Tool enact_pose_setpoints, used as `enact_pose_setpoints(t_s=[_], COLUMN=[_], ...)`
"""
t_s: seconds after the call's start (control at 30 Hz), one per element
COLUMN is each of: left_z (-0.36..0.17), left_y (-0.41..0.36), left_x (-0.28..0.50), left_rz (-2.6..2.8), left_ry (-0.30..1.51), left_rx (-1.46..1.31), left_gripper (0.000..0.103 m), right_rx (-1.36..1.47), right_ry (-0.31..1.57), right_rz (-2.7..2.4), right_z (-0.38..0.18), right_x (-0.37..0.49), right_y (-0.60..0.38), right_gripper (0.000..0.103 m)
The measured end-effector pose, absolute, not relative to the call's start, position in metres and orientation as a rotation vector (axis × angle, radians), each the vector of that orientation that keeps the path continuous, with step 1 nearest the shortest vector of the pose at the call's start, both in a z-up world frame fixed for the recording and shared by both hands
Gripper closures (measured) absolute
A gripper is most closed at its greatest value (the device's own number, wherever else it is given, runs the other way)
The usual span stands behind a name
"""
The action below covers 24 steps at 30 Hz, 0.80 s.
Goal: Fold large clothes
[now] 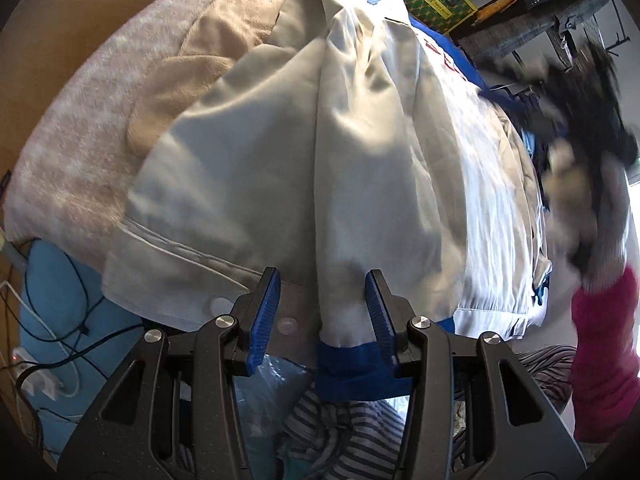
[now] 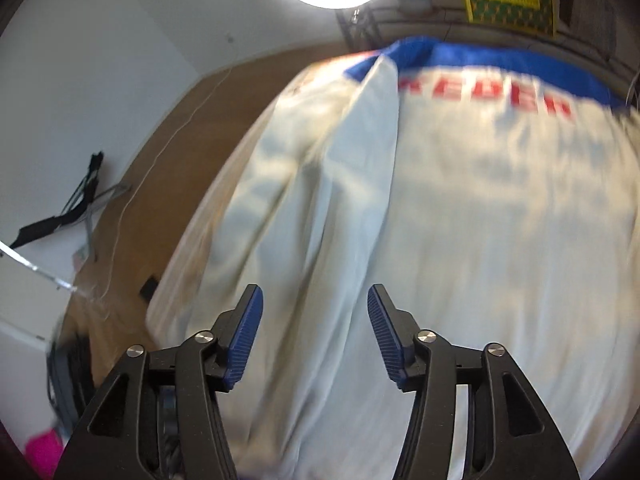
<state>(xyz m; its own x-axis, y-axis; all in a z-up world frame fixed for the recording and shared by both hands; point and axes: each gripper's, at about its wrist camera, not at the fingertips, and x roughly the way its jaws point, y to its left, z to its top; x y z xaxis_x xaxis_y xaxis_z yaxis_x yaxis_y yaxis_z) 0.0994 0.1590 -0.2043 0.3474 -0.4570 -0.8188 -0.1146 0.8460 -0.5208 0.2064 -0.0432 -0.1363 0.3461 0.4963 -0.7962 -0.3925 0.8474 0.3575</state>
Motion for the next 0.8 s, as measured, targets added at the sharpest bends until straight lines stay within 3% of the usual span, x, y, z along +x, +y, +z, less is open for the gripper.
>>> enact_pose_setpoints(t_s=[0.2, 0.27, 0.37, 0.4, 0.43, 0.47, 0.7, 0.77, 0.8], left_z=[-0.207, -0.206, -0.205, -0.204, -0.203, -0.203, -0.202, -0.205, -0.206], left_y=[0.16, 0.161, 0.161, 0.159, 0.16, 0.157, 0.157, 0.156, 0.155], left_x=[0.101, 0.102, 0.104, 0.105, 0.106, 0.104, 0.094, 0.091, 0.09], left_rz=[-0.249, -0.254, -0.257, -0.259, -0.261, -0.26, -0.26, -0.27, -0.272], left_ry=[1.202, 1.201, 1.208, 1.207, 1.207, 1.203, 1.169, 1.174, 1.177], left_rx=[-0.601, -0.613, -0.608, -0.602, -0.596, -0.587, -0.599, -0.609, -0.605], left_gripper=[0.059, 0.076, 0.084, 0.084, 0.085, 0.085, 0.085, 0.082, 0.079], right_rx=[0.209, 0.235, 0.206, 0.185, 0.163, 0.151, 0.092, 0.02, 0.001], right_ry=[1.075, 1.085, 1.121, 1.129, 1.134, 1.148, 1.133, 1.155, 1.167], right_rz=[0.493, 0.474, 0.451, 0.443, 0.442, 0.455, 0.411, 0.369, 0.353], right_z=[-0.134, -0.138, -0.151, -0.154, -0.159, -0.163, -0.165, -0.174, -0.174], right_x=[0.28, 0.302, 0.325, 0.33, 0.333, 0.335, 0.335, 0.333, 0.331], right_y=[-0.041, -0.032, -0.012, -0.004, -0.001, -0.001, -0.058, -0.068, -0.071], right_gripper=[0.045, 0.045, 0.046, 0.06, 0.097, 0.102, 0.1, 0.095, 0.085])
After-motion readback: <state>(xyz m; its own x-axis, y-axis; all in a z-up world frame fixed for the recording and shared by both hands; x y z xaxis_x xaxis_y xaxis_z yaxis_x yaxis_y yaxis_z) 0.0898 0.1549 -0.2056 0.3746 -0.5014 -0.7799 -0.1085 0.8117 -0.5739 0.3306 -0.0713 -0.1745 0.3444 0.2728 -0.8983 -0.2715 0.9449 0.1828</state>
